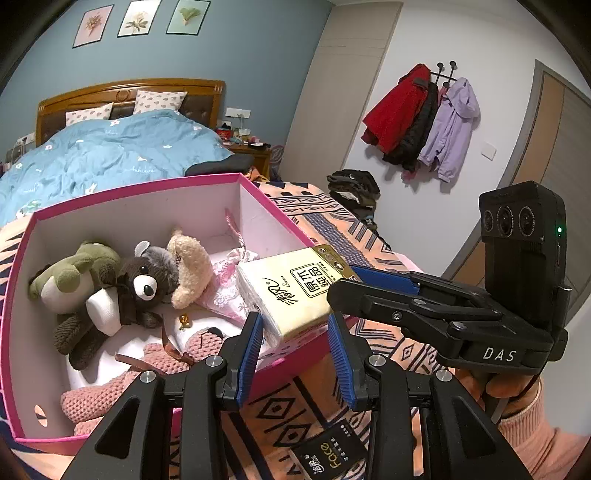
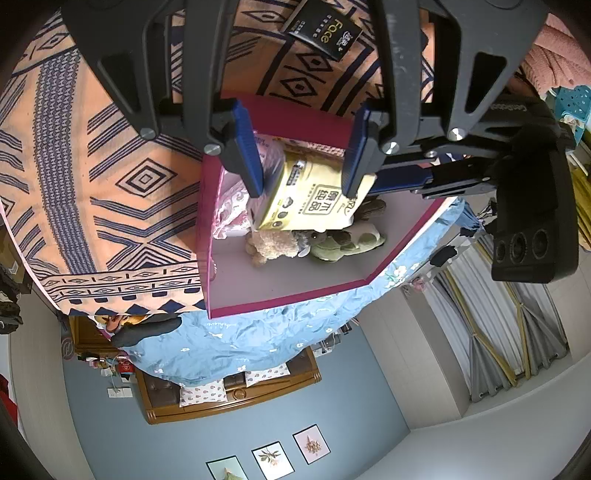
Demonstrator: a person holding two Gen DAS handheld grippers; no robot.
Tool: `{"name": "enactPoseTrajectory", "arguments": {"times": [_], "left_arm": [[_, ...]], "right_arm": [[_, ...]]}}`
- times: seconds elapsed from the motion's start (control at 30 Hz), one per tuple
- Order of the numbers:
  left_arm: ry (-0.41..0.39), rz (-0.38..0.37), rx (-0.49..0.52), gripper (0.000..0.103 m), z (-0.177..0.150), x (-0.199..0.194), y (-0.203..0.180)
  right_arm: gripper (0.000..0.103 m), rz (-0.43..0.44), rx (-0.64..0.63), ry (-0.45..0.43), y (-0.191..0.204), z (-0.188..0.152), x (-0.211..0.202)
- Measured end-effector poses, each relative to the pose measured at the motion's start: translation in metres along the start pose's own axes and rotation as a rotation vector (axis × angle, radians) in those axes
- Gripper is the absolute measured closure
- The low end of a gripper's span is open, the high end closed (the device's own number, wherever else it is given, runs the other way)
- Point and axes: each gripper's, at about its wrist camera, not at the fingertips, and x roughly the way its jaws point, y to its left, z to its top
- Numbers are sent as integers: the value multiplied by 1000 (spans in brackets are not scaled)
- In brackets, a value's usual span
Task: Organize objects
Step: 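Turn the gold pack flat, lower it into the box, open the right gripper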
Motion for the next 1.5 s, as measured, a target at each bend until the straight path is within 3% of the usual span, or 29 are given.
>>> {"name": "enactPoseTrajectory", "arguments": {"times": [1.5], "left_arm": [[47, 14, -36, 67, 6, 23, 18]], "right_arm": [[56, -39, -12, 46, -5, 8, 24]]}}
